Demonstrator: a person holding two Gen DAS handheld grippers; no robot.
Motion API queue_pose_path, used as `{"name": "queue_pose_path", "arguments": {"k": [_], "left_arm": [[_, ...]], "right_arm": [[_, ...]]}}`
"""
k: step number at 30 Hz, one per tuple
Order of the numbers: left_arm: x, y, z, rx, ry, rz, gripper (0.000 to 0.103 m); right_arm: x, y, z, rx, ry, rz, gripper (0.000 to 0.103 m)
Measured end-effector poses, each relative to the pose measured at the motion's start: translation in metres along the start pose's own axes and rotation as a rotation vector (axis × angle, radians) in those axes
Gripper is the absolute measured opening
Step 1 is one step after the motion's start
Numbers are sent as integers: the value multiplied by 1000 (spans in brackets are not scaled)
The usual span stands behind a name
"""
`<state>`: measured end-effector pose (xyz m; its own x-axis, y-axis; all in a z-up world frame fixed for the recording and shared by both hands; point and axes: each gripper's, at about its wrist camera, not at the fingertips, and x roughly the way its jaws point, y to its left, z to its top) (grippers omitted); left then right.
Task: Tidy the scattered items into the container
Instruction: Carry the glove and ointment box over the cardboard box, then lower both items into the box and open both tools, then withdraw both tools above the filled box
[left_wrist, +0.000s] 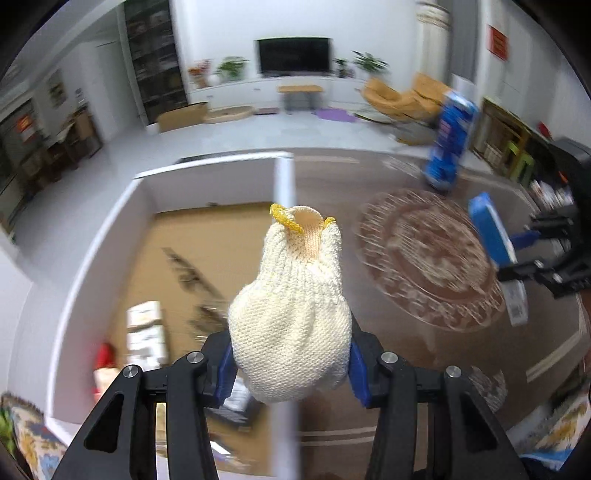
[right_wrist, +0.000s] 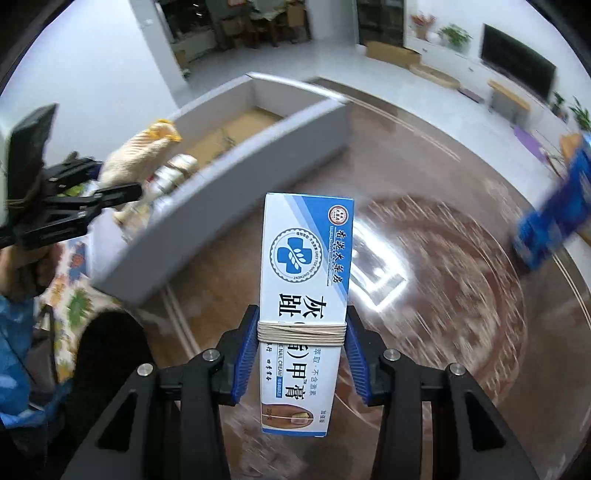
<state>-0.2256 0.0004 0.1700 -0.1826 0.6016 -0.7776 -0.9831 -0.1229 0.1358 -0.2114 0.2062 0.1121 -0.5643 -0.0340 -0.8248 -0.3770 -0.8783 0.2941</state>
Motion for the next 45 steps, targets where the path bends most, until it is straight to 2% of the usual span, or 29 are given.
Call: {"name": "queue_pose_path", "arguments": {"k": [4,8,12,18,23,28,35,37,38,39,40,42,45], "left_arm": [[-6,52,2,-93,-12,29,49],[5,93,2,-162,8,60,49],[30,119,6,-212,39,82,49],[81,140,7,-268,91,94,49],[122,156,1,-294,147,97,49],[152,165,-4,-321,196,86,49],[174,166,-16,-320,249,89,49],[175,167,-17,-328,249,96,52],[176,166,-14,-330,252,105,58],[176,165,-13,-332,257,120,66],[174,165,-12,-334,255,135,70],[167,164,-11,-340,240,148,78],[151,164,-10,-364,211,172,80]], "right_arm": [[6,36,46,-45,-38,47,45],[20,76,95,-87,-81,77,45],[53,108,147,-97,-118,111,45],[120,134,203,-107,-120,78,45],[178,127,221,-92,-49,19,45],[215,114,224,-76,12,-14,45],[253,106,219,-74,96,-4,46],[260,108,218,-77,106,-29,52],[261,108,218,-75,102,-32,62],[259,107,219,-68,86,-28,68],[255,107,220,-61,69,-26,72],[246,106,222,-47,43,-25,92],[218,104,224,-42,-14,-22,92]]}}
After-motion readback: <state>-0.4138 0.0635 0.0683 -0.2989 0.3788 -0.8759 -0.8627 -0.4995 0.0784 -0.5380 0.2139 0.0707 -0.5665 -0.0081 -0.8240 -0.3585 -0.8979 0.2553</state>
